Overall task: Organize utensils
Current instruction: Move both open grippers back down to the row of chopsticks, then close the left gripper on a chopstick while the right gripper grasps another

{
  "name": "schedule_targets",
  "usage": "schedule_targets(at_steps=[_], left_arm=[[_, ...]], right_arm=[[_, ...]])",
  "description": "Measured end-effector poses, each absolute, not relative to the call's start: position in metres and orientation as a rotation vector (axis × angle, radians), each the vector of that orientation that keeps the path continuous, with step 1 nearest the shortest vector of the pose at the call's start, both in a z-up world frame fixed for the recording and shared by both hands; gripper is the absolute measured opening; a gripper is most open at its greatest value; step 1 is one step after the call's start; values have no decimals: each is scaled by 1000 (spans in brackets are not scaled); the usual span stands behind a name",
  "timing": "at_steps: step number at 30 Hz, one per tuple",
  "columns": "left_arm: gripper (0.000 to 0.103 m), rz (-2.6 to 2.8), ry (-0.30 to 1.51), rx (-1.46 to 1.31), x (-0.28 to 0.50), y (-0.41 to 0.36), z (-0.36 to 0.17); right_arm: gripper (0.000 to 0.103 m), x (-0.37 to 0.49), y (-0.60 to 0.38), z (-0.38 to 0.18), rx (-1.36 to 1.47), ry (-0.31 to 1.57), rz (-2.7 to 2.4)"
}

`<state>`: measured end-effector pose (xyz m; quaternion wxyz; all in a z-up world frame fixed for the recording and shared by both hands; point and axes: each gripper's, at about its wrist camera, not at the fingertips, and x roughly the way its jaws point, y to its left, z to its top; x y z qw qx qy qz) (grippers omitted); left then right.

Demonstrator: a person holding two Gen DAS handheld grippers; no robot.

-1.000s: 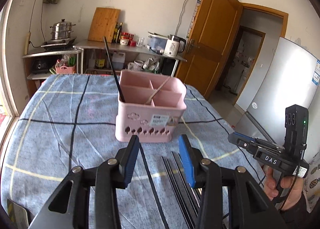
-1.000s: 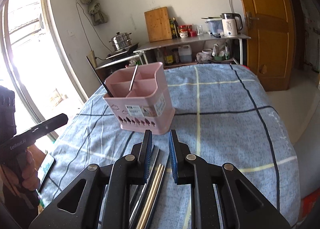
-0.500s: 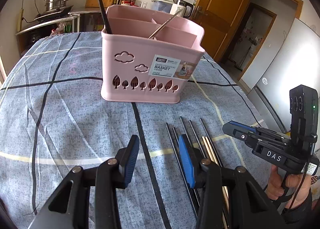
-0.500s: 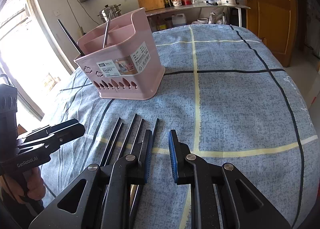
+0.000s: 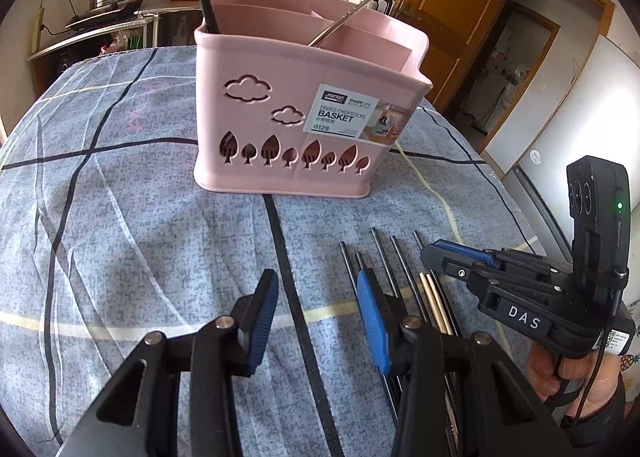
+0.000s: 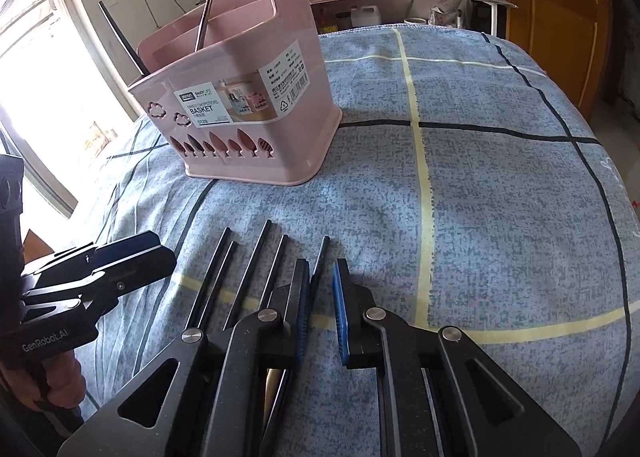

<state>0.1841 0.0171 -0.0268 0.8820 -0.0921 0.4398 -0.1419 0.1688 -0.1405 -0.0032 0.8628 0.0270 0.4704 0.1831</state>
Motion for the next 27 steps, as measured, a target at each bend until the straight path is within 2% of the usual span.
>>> schedule_targets(at_steps=[5, 27], left_arm=[[43, -294, 930, -170, 187, 11, -29], [43, -222, 939, -42, 197, -28, -35]], right_arm=[[8, 166, -143, -2, 16, 987, 373], [8, 161, -170, -3, 41, 987, 350]])
